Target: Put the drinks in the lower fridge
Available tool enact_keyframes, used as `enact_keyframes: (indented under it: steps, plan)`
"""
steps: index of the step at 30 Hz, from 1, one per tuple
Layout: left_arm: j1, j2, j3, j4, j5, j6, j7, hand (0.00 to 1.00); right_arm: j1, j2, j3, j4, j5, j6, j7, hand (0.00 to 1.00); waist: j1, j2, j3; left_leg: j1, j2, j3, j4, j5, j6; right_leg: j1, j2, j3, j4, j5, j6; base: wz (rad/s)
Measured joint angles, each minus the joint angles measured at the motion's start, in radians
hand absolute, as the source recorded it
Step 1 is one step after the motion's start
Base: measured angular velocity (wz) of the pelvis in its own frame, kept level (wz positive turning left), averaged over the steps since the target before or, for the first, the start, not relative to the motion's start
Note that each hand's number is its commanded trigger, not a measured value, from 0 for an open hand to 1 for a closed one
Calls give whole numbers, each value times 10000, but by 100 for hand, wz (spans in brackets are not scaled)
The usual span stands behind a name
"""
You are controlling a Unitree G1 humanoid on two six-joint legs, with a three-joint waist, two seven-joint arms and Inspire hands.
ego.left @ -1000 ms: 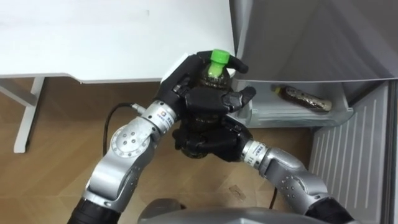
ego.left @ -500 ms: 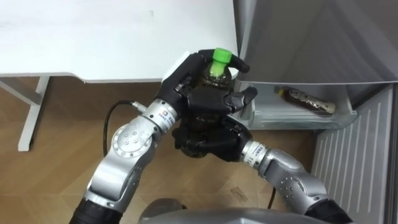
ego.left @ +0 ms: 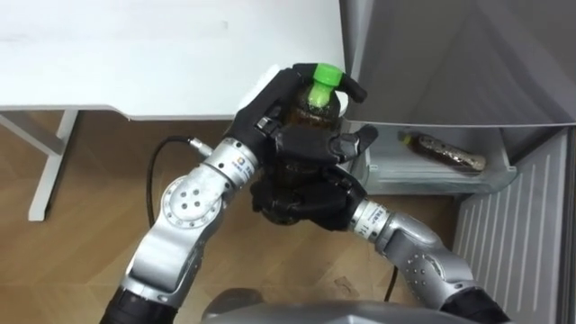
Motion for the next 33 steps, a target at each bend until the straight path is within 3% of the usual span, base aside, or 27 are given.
enact_keyframes:
  steps: [6, 17, 29, 30, 31, 32, 33]
  plan:
    - [6, 2, -88, 0, 341, -69, 0, 0, 80, 12, -27, 2, 9, -80, 30, 100, -6, 23, -12, 140, -3, -52, -64, 8, -10, 41, 0, 26, -21, 0, -1, -1]
    - [9, 10, -116, 0, 907, -680, -1, 0, 122, 10, -68, 36, -8, -412, 247, 100, 13, 14, -13, 197, -12, -16, -229, 23, -27, 29, 13, 48, -198, 11, -6, 0]
    - [10, 4, -116, 17, 1119, -807, -5, 0, 113, 10, -110, 89, -2, -405, 369, 100, 185, 10, -10, 282, -8, -16, -308, 22, -32, 65, 9, 48, -194, 12, -6, -1]
    - [11, 14, -116, 39, 1119, -827, -10, 22, 164, 10, -127, 62, -8, -406, 370, 100, 185, 10, -10, 306, -11, -20, -313, 22, -32, 88, 9, 48, -195, 12, -6, 0]
    - [50, 14, -116, 48, 1119, -856, -26, 73, 201, 11, -130, 49, -35, -406, 370, 100, 175, 0, -4, 333, -19, -42, -315, 22, -32, 132, 8, 37, -207, 11, -5, 3]
    - [69, 14, -116, 58, 1119, -885, -26, 100, 216, 11, -134, 47, -53, -408, 370, 100, 166, -12, -4, 340, -26, -61, -315, 23, -32, 154, 6, 18, -221, 11, -5, 6]
    - [82, 21, -116, 76, 1119, -913, -28, 100, 230, 11, -136, 48, -66, -410, 369, 100, 155, -40, -10, 344, -36, -83, -310, 25, -35, 199, 6, -13, -286, 12, -6, 7]
